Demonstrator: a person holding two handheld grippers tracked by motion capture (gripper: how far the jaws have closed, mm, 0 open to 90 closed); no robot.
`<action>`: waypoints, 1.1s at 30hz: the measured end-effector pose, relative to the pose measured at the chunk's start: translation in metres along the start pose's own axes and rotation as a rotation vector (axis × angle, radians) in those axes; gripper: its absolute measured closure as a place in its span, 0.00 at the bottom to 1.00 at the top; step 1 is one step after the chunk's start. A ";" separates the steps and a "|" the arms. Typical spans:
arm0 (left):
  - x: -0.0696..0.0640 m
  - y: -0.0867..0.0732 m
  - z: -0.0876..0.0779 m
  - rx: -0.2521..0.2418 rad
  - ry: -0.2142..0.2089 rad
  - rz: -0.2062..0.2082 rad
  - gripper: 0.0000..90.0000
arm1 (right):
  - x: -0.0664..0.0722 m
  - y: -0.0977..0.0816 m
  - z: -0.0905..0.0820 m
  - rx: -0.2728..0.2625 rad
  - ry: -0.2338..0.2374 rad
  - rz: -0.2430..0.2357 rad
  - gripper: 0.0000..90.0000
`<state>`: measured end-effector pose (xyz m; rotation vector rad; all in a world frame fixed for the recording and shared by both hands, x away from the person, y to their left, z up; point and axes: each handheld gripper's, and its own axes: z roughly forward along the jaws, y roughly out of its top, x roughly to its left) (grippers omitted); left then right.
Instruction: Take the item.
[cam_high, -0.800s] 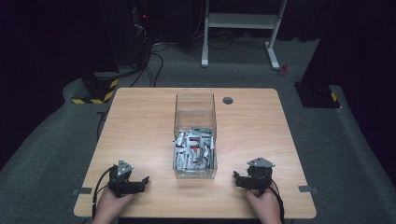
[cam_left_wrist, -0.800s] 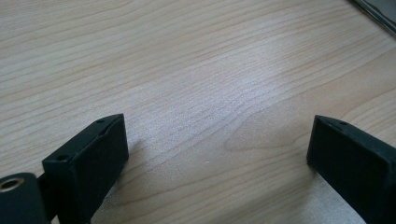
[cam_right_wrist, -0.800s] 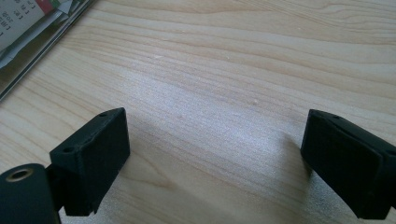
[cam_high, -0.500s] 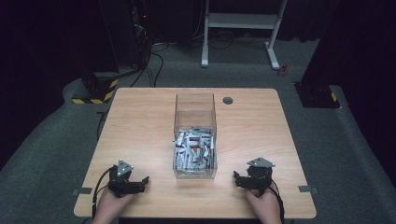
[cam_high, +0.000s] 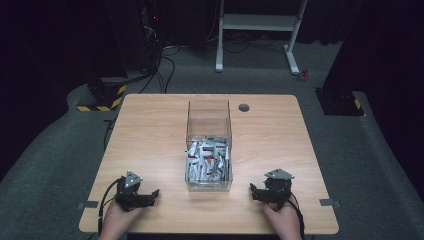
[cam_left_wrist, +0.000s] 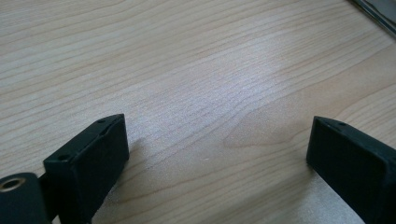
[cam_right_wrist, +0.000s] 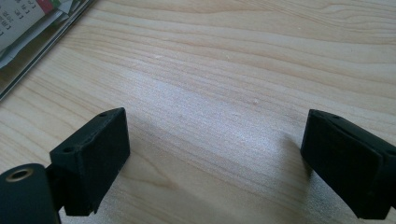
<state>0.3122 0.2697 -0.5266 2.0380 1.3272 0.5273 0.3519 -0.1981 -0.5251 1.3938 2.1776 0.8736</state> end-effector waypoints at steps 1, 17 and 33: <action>0.000 0.000 0.000 0.000 0.000 0.000 0.08 | 0.000 0.000 0.000 0.000 0.000 0.000 0.09; -0.008 0.011 -0.012 -0.086 -0.026 0.042 0.12 | 0.000 0.000 0.000 0.000 -0.001 0.001 0.09; -0.028 0.030 -0.034 -0.216 -0.096 0.065 0.13 | 0.000 0.000 0.000 0.000 0.000 0.001 0.09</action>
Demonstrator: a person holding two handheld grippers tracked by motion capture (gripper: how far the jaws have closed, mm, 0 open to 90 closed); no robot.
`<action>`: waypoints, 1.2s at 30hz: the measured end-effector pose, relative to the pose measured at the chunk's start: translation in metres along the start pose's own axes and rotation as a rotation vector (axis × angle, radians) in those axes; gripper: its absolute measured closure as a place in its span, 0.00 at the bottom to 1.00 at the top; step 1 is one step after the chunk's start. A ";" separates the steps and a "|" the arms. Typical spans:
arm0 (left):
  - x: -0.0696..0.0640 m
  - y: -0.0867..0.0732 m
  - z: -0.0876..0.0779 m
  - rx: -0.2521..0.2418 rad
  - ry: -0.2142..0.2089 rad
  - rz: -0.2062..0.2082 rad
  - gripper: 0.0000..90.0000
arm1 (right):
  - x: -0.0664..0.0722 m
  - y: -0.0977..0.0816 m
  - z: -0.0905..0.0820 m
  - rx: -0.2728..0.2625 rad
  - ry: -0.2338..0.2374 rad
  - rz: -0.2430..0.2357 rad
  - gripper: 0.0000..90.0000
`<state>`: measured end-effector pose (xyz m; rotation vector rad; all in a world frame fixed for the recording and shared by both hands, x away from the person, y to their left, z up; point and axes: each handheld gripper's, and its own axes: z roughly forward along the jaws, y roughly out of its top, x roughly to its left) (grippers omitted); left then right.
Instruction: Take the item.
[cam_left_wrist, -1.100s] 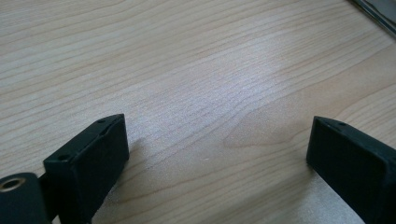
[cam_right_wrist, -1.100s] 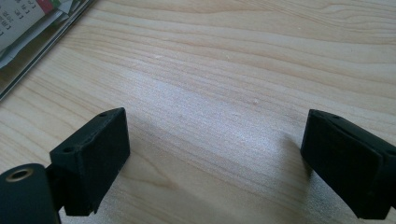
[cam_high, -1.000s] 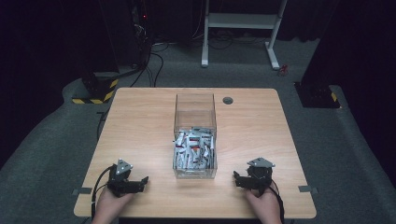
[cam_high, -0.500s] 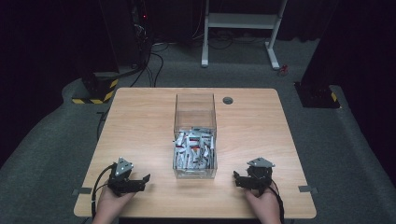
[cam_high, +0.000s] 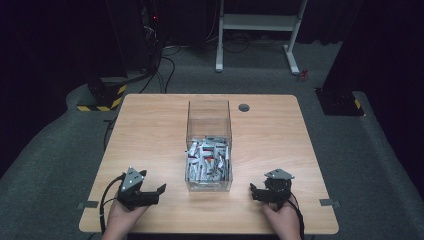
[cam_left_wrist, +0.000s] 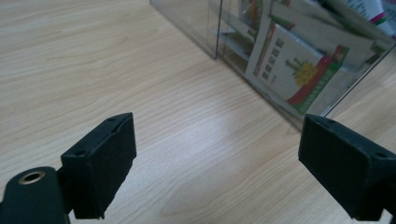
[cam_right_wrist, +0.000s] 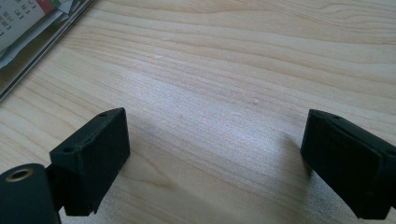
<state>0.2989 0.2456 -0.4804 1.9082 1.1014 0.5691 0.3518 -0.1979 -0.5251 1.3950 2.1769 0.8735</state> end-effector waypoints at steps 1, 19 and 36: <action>-0.002 0.001 0.000 -0.005 -0.003 -0.004 0.13 | 0.000 0.000 0.000 0.000 0.000 0.000 0.09; -0.015 0.016 -0.006 -0.052 -0.046 0.001 0.15 | 0.000 0.000 0.000 0.000 0.000 0.000 0.09; -0.025 0.028 -0.012 -0.084 -0.076 0.022 0.16 | -0.001 0.000 0.000 -0.002 0.003 -0.014 0.09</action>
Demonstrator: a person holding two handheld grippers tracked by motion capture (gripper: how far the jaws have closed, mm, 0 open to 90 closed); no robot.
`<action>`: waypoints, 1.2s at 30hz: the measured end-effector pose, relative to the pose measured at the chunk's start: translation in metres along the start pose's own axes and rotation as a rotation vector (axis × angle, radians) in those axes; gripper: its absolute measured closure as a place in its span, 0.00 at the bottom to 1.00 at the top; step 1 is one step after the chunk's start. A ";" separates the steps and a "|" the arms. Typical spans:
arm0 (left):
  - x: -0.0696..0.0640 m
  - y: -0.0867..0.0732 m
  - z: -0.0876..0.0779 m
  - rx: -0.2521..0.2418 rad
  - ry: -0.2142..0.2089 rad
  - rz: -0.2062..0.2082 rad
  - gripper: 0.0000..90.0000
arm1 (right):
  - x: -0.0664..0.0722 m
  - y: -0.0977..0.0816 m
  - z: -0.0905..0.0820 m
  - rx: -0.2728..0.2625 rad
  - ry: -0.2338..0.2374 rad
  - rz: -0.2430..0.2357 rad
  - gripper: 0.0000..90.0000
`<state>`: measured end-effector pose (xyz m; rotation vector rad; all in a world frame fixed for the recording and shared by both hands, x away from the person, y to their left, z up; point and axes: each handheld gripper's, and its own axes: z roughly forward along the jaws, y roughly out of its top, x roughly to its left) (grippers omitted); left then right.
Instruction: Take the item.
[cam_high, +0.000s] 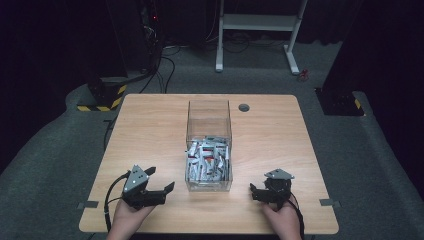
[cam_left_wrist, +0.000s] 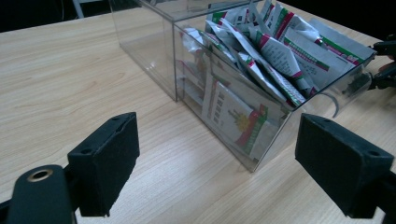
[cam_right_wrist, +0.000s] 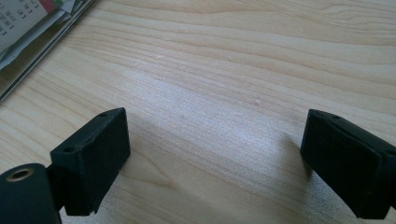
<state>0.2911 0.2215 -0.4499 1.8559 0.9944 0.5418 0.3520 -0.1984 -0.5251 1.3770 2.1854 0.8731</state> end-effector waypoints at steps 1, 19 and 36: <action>-0.001 0.001 0.000 -0.003 -0.003 0.003 0.16 | 0.000 0.000 0.000 0.000 0.001 -0.001 0.09; -0.015 0.018 0.005 0.000 -0.058 0.036 0.17 | 0.001 0.000 0.000 0.001 0.006 -0.004 0.09; -0.023 0.029 0.016 0.001 -0.100 0.046 0.17 | 0.001 0.000 0.000 0.001 0.006 -0.004 0.09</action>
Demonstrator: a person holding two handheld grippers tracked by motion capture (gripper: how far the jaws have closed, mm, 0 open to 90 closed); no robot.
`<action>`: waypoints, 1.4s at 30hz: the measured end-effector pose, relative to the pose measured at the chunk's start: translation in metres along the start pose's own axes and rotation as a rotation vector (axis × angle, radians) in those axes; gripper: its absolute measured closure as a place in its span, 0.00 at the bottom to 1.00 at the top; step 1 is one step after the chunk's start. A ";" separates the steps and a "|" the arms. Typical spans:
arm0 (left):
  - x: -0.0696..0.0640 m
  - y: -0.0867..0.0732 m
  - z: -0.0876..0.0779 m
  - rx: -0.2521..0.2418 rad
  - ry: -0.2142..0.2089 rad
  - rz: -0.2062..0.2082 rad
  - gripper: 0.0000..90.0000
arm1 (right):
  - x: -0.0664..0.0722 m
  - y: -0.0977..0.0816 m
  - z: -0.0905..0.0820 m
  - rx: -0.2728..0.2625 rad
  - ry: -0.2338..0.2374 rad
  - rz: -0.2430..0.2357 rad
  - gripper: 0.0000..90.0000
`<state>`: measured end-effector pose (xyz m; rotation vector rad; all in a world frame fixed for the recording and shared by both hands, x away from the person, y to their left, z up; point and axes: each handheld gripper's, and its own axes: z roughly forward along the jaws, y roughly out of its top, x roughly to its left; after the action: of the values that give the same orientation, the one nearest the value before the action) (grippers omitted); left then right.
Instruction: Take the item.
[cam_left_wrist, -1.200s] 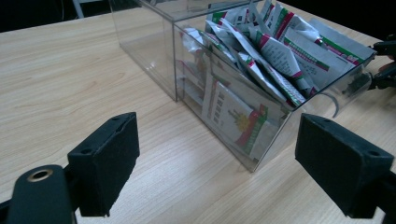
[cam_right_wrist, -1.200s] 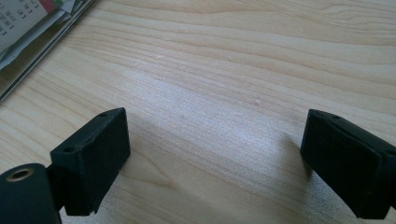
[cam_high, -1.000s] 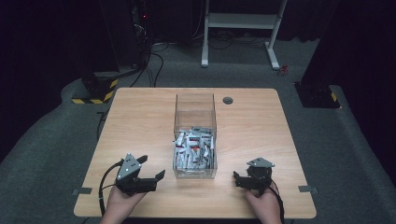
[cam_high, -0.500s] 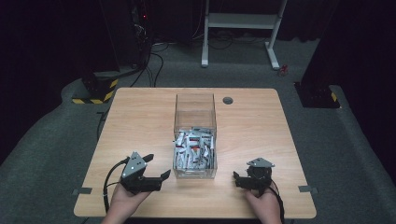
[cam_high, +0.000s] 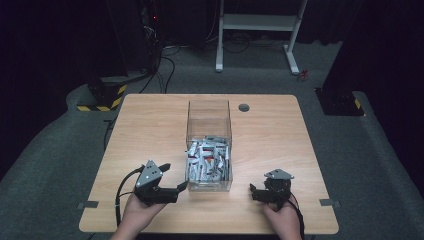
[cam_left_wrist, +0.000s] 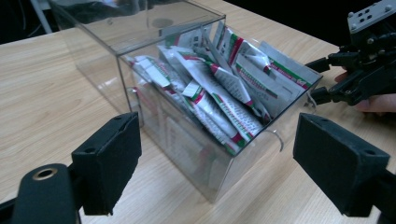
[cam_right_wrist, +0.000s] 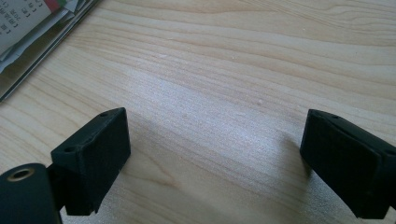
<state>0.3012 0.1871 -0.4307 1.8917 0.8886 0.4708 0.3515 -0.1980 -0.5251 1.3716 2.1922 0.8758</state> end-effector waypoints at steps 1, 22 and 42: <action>-0.001 0.001 0.002 0.002 -0.007 -0.001 0.17 | 0.000 0.000 0.000 0.000 0.000 0.000 0.09; -0.010 0.020 0.032 0.031 -0.053 0.025 0.20 | 0.000 0.000 0.000 -0.001 0.003 -0.003 0.09; -0.012 0.029 0.050 0.048 -0.062 0.028 0.22 | 0.000 0.000 0.000 0.000 0.005 -0.004 0.09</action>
<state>0.3367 0.1394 -0.4276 1.9544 0.8400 0.4091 0.3514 -0.1978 -0.5251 1.3658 2.1975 0.8789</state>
